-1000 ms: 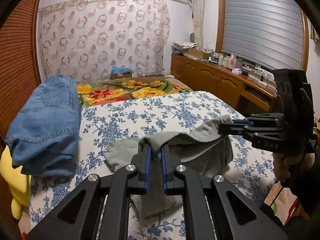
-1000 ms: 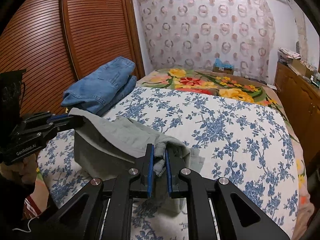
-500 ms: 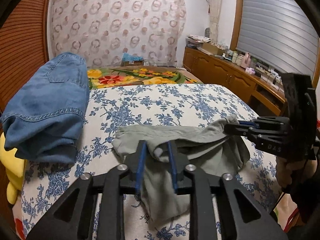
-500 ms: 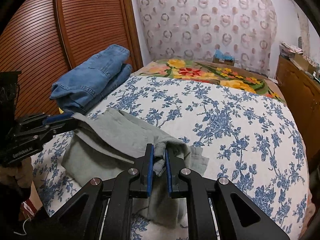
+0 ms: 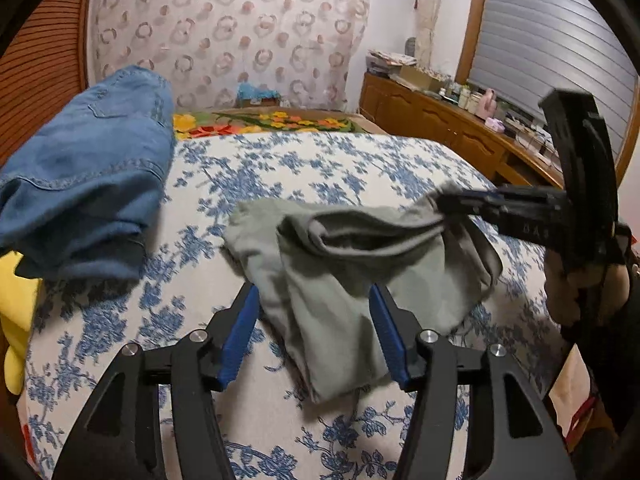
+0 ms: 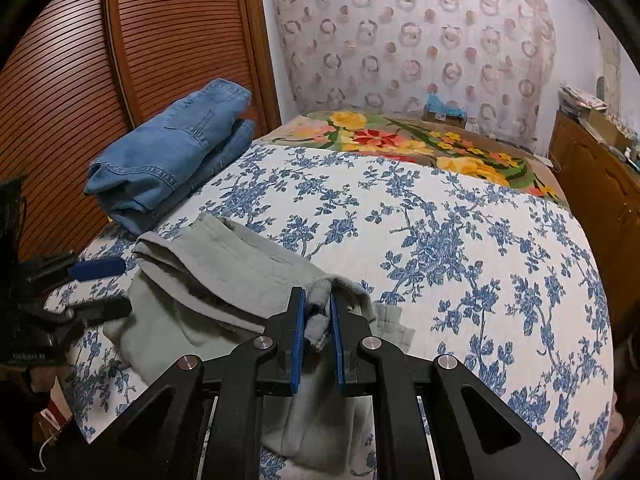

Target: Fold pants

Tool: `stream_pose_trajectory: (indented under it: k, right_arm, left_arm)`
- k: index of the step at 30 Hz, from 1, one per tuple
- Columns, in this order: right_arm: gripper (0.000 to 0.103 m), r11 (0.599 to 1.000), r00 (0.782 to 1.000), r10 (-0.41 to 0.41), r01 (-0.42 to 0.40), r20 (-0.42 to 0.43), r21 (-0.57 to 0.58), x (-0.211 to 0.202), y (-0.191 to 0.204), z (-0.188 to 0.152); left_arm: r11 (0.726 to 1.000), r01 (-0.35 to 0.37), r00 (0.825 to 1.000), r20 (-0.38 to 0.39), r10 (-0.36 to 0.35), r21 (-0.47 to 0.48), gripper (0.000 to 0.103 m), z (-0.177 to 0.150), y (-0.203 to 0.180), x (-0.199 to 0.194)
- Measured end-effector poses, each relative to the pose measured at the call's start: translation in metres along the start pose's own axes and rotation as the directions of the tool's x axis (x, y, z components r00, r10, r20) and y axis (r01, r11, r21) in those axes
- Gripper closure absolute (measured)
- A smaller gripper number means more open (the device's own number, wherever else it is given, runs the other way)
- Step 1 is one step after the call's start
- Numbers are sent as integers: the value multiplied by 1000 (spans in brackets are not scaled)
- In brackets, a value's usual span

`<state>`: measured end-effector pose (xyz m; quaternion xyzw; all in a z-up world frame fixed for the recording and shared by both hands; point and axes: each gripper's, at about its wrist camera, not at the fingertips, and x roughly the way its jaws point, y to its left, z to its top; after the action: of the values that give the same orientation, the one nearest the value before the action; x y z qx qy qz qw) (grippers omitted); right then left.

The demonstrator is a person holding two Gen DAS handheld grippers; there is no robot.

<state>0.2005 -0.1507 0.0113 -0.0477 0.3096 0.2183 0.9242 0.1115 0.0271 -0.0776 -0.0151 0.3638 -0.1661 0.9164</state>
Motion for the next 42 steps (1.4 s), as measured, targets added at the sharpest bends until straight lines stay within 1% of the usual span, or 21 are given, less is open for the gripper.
stream_pose_trajectory:
  k: [3, 5, 11, 13, 15, 18, 23, 29, 33, 36, 39, 42]
  right_arm:
    - [84, 1000, 1000, -12, 12, 6, -3, -1, 0, 1]
    - [83, 1000, 1000, -22, 22, 2, 3, -1, -3, 0]
    - [74, 999, 999, -51, 51, -1, 14, -7, -12, -2]
    - [66, 998, 998, -55, 55, 4, 17, -13, -15, -5]
    - [61, 998, 998, -56, 56, 2, 17, -18, -18, -8]
    - [58, 999, 999, -52, 52, -1, 17, -26, -21, -16]
    - [57, 1000, 999, -23, 22, -45, -20, -20, -20, -25]
    - [57, 998, 994, -38, 33, -98, -52, 6, -14, -12]
    - [57, 998, 994, -41, 36, -99, -51, 23, -16, 5]
    - [57, 998, 993, -60, 58, -100, -23, 33, -23, 13]
    - [57, 997, 992, -71, 72, -101, -3, 37, -29, 15]
    - [57, 998, 992, -65, 66, -104, 5, 31, -30, 10]
  left_arm:
    - [1000, -10, 1000, -18, 10, 6, 45, -3, -1, 4]
    - [1000, -18, 1000, -25, 18, 7, 45, -5, -2, 6]
    - [999, -34, 999, -42, 34, 0, 45, -10, 0, 10]
    - [999, -38, 998, -48, 37, -7, 45, -12, 2, 12]
    - [999, -40, 998, -55, 39, -15, 45, -13, 4, 15]
    - [999, -42, 997, -65, 41, -18, 45, -14, 4, 18]
    - [999, -47, 996, -76, 46, -21, 45, -12, 5, 21]
    - [999, -48, 996, -78, 46, -23, 44, -13, 6, 22]
    - [999, -47, 996, -77, 45, -25, 44, -13, 6, 22]
    - [999, -47, 996, -77, 45, -25, 44, -13, 6, 22]
    - [999, -48, 996, -78, 47, -22, 44, -13, 6, 22]
    - [999, -52, 996, -80, 51, -14, 43, -13, 5, 23]
